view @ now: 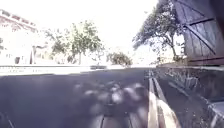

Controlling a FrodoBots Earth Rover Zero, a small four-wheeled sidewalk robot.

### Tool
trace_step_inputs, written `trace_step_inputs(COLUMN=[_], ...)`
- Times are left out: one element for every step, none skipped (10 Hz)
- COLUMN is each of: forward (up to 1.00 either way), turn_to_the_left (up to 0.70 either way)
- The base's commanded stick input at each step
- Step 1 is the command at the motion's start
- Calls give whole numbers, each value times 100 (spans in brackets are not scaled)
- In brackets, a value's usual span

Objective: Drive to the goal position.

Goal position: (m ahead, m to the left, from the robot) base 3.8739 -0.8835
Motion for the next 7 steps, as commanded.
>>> trace_step_inputs(forward=[70,70,70,70,70,70,70], turn_to_the_left=[-18,-6,0,0,0,0,0])
